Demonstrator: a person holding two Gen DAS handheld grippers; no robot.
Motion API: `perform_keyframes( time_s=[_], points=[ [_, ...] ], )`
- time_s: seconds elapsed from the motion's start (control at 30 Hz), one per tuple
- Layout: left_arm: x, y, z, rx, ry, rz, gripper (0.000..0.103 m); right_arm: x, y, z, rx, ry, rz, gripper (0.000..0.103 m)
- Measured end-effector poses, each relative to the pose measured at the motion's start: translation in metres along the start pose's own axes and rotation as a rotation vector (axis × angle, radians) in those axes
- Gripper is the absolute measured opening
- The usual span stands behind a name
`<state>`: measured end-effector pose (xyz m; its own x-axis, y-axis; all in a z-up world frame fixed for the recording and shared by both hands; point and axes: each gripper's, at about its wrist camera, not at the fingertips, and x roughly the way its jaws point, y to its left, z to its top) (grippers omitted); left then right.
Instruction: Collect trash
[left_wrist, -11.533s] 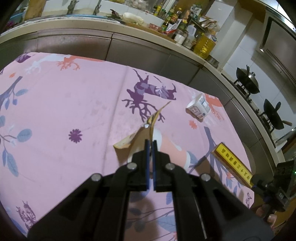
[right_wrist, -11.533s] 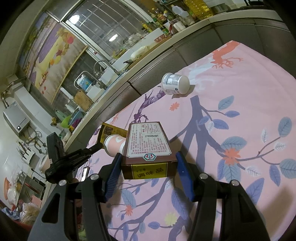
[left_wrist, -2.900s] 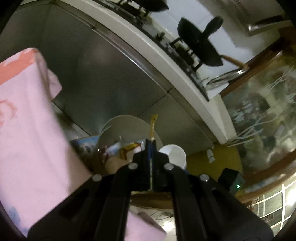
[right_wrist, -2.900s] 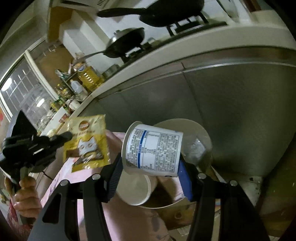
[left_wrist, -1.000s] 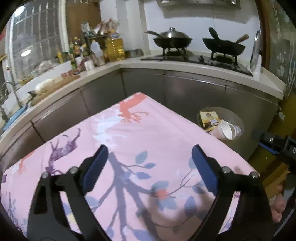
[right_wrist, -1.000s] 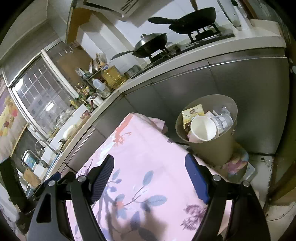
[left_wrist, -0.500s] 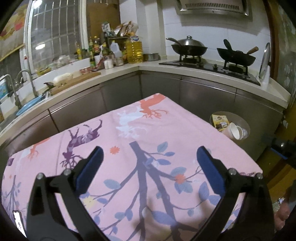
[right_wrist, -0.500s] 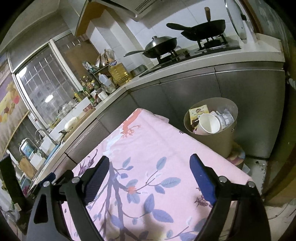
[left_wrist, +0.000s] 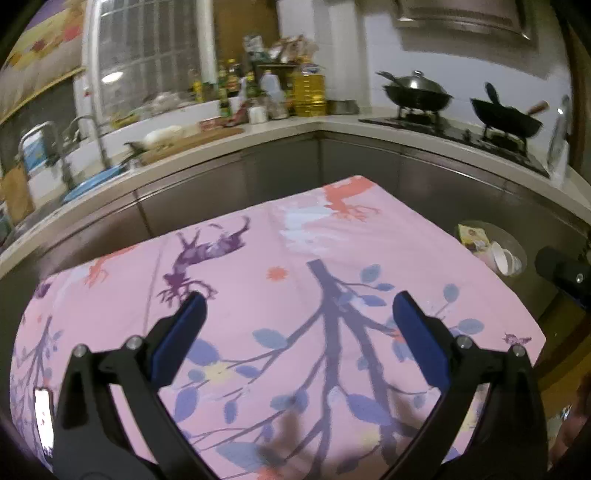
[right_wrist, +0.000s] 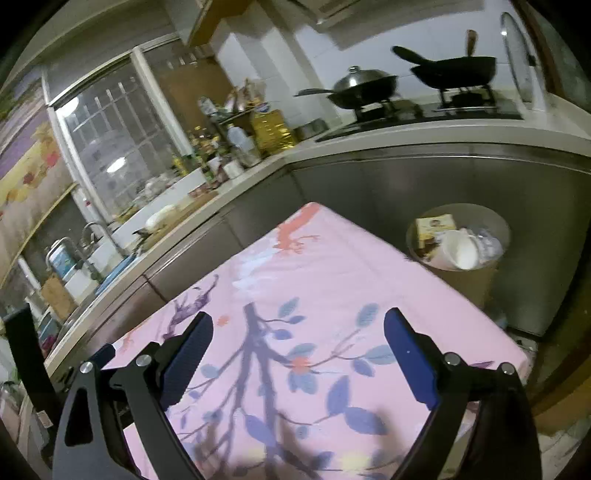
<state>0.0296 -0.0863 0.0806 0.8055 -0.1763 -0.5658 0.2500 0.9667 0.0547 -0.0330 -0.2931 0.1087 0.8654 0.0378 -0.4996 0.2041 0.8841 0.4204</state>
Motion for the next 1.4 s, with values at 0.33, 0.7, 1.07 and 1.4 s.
perform_keyframes(
  time_s=[0.33, 0.7, 1.07, 1.4],
  points=[
    [-0.002, 0.012, -0.007, -0.041, 0.008, 0.052, 0.097, -0.011, -0.006, -0.022, 0.117, -0.056, -0.062, 0.096],
    [0.005, -0.047, -0.018, 0.095, 0.066, -0.037, 0.097, -0.028, -0.063, -0.045, 0.198, -0.016, -0.204, 0.096],
    [0.003, -0.080, -0.026, 0.129, 0.101, -0.114, 0.097, -0.046, -0.089, -0.059, 0.213, -0.014, -0.277, 0.096],
    [0.002, -0.085, -0.029, 0.137, 0.110, -0.114, 0.097, -0.044, -0.082, -0.061, 0.172, -0.010, -0.262, 0.096]
  ],
)
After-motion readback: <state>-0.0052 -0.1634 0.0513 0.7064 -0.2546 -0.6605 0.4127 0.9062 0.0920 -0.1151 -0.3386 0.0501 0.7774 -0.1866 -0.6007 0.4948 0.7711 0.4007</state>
